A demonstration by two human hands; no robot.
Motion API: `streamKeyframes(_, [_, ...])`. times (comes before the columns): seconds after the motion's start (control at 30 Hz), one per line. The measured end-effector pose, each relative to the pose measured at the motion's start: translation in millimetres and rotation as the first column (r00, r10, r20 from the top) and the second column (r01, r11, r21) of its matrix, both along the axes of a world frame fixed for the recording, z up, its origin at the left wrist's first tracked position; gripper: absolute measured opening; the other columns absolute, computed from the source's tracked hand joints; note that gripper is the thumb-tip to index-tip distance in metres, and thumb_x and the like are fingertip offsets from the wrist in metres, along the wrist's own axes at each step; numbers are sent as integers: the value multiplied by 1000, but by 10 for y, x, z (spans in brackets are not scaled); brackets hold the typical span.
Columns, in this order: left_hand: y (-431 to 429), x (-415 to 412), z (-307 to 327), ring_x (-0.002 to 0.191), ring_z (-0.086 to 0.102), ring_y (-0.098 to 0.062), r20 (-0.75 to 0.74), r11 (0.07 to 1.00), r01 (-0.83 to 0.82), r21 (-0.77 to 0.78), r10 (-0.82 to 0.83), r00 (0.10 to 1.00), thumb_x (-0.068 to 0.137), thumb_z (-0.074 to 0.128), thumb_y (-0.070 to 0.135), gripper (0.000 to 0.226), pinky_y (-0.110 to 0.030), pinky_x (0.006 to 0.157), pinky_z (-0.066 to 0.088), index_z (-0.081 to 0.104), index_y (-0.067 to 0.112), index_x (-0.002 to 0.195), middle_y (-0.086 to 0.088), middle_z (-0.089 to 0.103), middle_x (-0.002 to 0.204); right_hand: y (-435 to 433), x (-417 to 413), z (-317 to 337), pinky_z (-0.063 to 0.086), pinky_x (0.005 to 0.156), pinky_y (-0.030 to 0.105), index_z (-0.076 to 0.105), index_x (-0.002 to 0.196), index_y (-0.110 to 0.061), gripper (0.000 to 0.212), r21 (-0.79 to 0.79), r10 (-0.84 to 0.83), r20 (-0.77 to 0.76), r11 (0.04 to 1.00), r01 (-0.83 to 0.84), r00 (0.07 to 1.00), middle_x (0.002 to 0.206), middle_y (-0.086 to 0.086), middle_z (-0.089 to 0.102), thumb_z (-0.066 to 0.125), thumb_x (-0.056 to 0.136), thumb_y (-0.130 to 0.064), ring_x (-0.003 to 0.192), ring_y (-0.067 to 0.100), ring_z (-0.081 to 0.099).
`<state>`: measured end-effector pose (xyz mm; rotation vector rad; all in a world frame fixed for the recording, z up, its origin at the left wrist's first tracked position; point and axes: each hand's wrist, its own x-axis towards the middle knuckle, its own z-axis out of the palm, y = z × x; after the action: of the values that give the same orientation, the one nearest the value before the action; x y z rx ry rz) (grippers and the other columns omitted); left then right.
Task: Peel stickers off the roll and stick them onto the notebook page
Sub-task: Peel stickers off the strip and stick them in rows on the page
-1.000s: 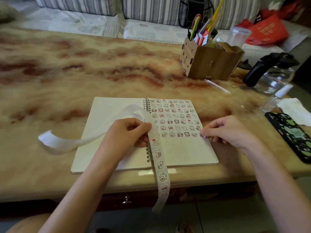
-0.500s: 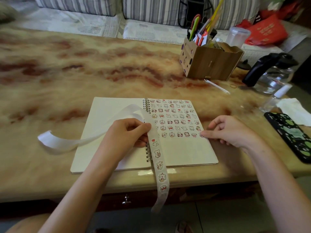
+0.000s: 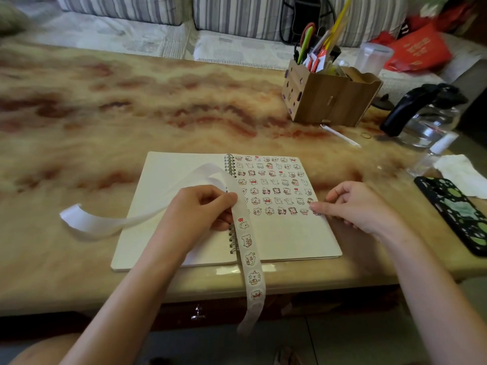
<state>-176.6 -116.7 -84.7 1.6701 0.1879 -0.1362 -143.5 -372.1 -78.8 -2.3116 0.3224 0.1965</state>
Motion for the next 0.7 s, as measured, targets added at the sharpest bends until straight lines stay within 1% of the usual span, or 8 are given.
streamKeyframes(0.1, [1,0,-4,53,63,-10,6,1000,4,5,-4,1000,87,65,15,19,-21,61,57,69,7,70,-3,70,62,-28,9,4,32,40,19,57,85,-10,26,14,8,-11,1000,-8,1000,57,0,50,78,76,-21,47,11,41])
streamKeyframes(0.2, [0,-6,0,52,62,-9,10,1000,8,-2,-8,1000,87,64,14,19,-22,62,57,69,7,71,-2,70,60,-65,8,10,33,44,24,56,82,-11,17,35,9,-19,999,-8,1000,59,3,51,72,83,-15,48,13,42])
streamKeyframes(0.27, [7,-6,0,54,63,-10,8,1000,6,-4,-6,1000,87,64,15,18,-22,62,58,69,6,72,-3,71,62,-58,4,15,33,44,22,56,83,-11,13,43,-8,10,999,8,1000,60,3,53,67,87,-15,48,13,43])
streamKeyframes(0.4, [16,-8,12,60,65,-21,-2,999,1,-37,-1,1000,88,63,16,16,-31,64,60,69,4,79,-14,73,75,119,-18,60,34,38,10,60,86,-11,8,163,-61,249,986,20,967,65,3,59,61,91,-17,47,11,45])
streamKeyframes(0.5, [11,-32,47,57,66,-18,23,995,-6,-96,8,1000,89,61,14,16,-26,53,58,68,1,81,-14,73,75,490,-146,68,42,46,17,62,81,-20,10,295,-8,346,950,-101,938,65,-2,64,61,91,-20,48,4,53])
streamKeyframes(0.57, [20,-37,62,58,67,-15,56,995,-22,-102,28,998,89,61,13,16,-25,51,57,68,0,83,-13,72,75,766,-282,41,46,49,25,64,82,-21,7,379,98,354,894,-238,930,67,0,68,64,88,-22,53,10,61])
streamKeyframes(0.63, [32,-26,66,59,66,-13,90,994,-43,-100,52,995,89,61,13,16,-24,52,57,68,0,85,-13,70,76,969,-410,24,49,53,23,65,85,-16,4,387,181,380,859,-334,907,71,2,71,68,86,-19,57,12,65])
streamKeyframes(0.7, [41,-15,67,57,65,-11,120,994,-55,-98,66,991,89,61,13,15,-22,53,56,68,1,85,-10,68,74,1069,-477,13,53,58,22,66,86,-14,6,352,207,414,862,-366,886,74,2,71,71,83,-15,62,9,66])
